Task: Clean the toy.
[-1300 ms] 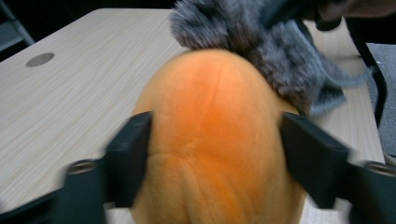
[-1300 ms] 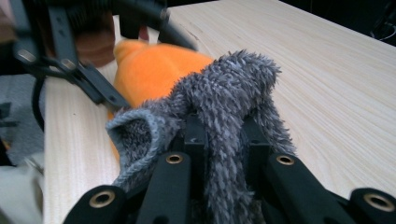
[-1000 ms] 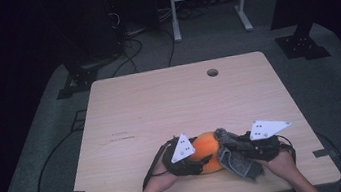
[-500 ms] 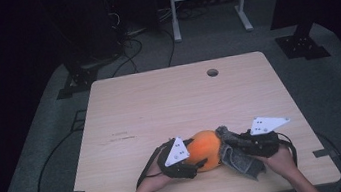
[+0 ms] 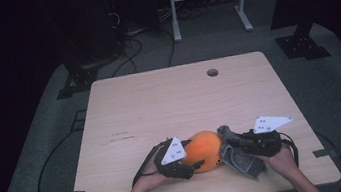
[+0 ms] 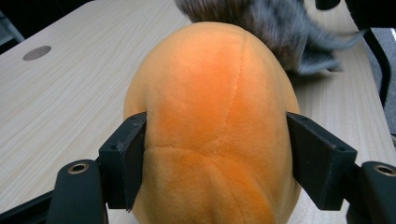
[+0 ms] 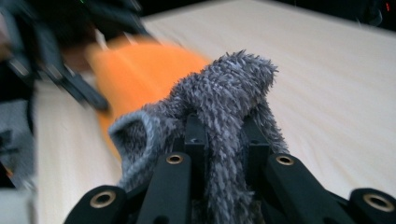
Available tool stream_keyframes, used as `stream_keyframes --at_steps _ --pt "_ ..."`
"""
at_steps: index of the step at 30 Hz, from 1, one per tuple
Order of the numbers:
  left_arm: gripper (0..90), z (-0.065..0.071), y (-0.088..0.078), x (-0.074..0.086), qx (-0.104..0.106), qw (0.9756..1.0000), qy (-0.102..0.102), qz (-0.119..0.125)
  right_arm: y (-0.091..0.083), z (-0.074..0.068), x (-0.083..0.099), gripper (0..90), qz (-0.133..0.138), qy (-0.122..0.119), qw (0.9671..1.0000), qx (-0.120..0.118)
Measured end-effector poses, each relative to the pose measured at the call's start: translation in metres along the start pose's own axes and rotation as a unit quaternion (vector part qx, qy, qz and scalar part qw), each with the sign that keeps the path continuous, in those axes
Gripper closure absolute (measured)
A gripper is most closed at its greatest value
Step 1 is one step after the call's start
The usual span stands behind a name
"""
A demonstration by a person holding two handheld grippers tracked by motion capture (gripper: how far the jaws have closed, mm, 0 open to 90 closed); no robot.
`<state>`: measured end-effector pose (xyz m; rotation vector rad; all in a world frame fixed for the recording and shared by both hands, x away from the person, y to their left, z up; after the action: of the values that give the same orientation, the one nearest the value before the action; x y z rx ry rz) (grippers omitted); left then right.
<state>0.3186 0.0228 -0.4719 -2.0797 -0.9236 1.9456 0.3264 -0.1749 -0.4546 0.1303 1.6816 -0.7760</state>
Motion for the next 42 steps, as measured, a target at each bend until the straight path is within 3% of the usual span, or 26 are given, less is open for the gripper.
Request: stream_keyframes --at_steps 2,5,6,7,9,11,13,14,16,17,19,20,22,24,28,31,33,34,36,38,39,40,41,42 --pt "25.6 -0.002 -0.002 -0.001 -0.009 1.0 0.0 0.0 0.007 -0.007 -0.001 76.6 -0.018 -0.019 0.9996 -0.004" --pt "10.8 -0.009 0.0 -0.004 -0.019 0.9982 -0.054 -0.018 0.011 -0.012 0.004 76.6 -0.029 -0.031 0.9991 0.002" --pt "8.0 -0.01 0.003 -0.003 -0.012 0.9971 -0.072 -0.022 0.01 -0.015 0.004 76.6 -0.031 -0.035 0.9989 0.003" --pt "8.5 -0.008 0.005 -0.002 -0.007 0.997 -0.074 -0.021 0.009 -0.017 0.004 76.6 -0.032 -0.038 0.9988 0.004" --pt "20.7 -0.006 0.006 -0.004 -0.012 0.9984 -0.053 -0.011 0.008 -0.018 0.006 76.6 -0.034 -0.037 0.9987 0.007" --pt "30.7 -0.008 0.002 -0.012 -0.036 0.9988 -0.027 0.02 0.005 -0.017 0.003 76.6 -0.028 -0.031 0.9991 0.005" --pt "32.0 -0.009 0.0 -0.019 -0.064 0.9966 0.006 0.051 -0.001 -0.02 -0.007 76.6 -0.004 -0.028 0.9996 0.003" --pt "31.1 -0.01 0.0 -0.019 -0.065 0.9966 0.006 0.052 -0.002 -0.021 -0.013 76.6 0.007 -0.03 0.9995 0.005" --pt "23.1 -0.014 0.004 -0.012 -0.037 0.9982 -0.037 0.03 0.001 -0.021 -0.017 76.6 0.006 -0.036 0.9993 0.011" --pt "17.6 -0.016 0.004 -0.008 -0.025 0.9977 -0.06 0.021 0.004 -0.019 -0.014 76.6 -0.005 -0.032 0.9994 0.008" --pt "13.7 -0.017 0.0 -0.009 0.001 0.9931 -0.104 0.054 0.013 -0.019 -0.004 76.7 -0.023 -0.029 0.9993 0.004" --pt "13.9 -0.018 -0.002 -0.01 0.007 0.9914 -0.115 0.063 0.014 -0.022 -0.002 76.7 -0.023 -0.029 0.9993 -0.004" --pt "19.9 -0.019 -0.004 -0.01 0.011 0.9903 -0.122 0.065 0.013 -0.026 -0.002 76.7 -0.025 -0.037 0.9989 -0.01" --pt "23.3 -0.017 -0.002 -0.008 0.009 0.991 -0.119 0.06 0.012 -0.025 0.0 76.4 -0.027 -0.034 0.9989 -0.016" --pt "26.5 -0.007 0.002 -0.009 0.003 0.9962 -0.081 0.034 0.004 -0.014 0.009 76.4 -0.044 -0.02 0.9988 -0.006" --pt "28.1 0.0 0.003 -0.01 0.026 0.9978 -0.057 0.02 -0.004 -0.011 0.0 76.4 -0.012 -0.013 0.9998 0.007" --pt "25.9 0.004 0.003 -0.012 0.037 0.998 -0.048 0.019 0.001 -0.016 -0.005 76.4 -0.009 -0.009 0.9998 -0.013" --pt "21.9 0.003 0.002 -0.013 0.04 0.9978 -0.049 0.016 0.006 -0.019 -0.003 76.4 -0.02 -0.012 0.9995 -0.02" --pt "13.2 -0.001 -0.003 -0.018 0.043 0.9958 -0.077 0.025 0.014 -0.025 0.003 76.6 -0.032 -0.016 0.9987 -0.037" --pt "9.1 -0.009 -0.004 -0.02 0.025 0.9937 -0.105 0.029 0.014 -0.031 0.003 76.6 -0.035 -0.026 0.9981 -0.043" --pt "8.5 -0.01 -0.002 -0.017 0.026 0.9933 -0.112 0.015 0.012 -0.034 0.004 76.6 -0.039 -0.036 0.9978 -0.041" --pt "8.6 -0.009 0.003 -0.012 0.036 0.9911 -0.128 -0.006 0.012 -0.035 0.005 76.6 -0.039 -0.04 0.9977 -0.039" --pt "8.5 -0.007 0.008 -0.009 0.046 0.9894 -0.137 -0.015 0.011 -0.037 0.005 76.6 -0.042 -0.041 0.9975 -0.04" --pt "8.7 -0.005 0.009 -0.008 0.047 0.9894 -0.137 -0.011 0.011 -0.037 0.006 76.6 -0.045 -0.047 0.997 -0.042"
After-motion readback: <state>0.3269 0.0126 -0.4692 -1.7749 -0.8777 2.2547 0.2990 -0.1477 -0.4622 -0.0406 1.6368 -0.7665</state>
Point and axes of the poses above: each handheld gripper's, and its own axes: y roughly forward along the jaws, x roughly out of its underside, z roughly to its right, the point moved 7 cm from there along y, roughly forward along the jaws, and after that the axes turned 2 degrees about x, right-handed, at the moved point
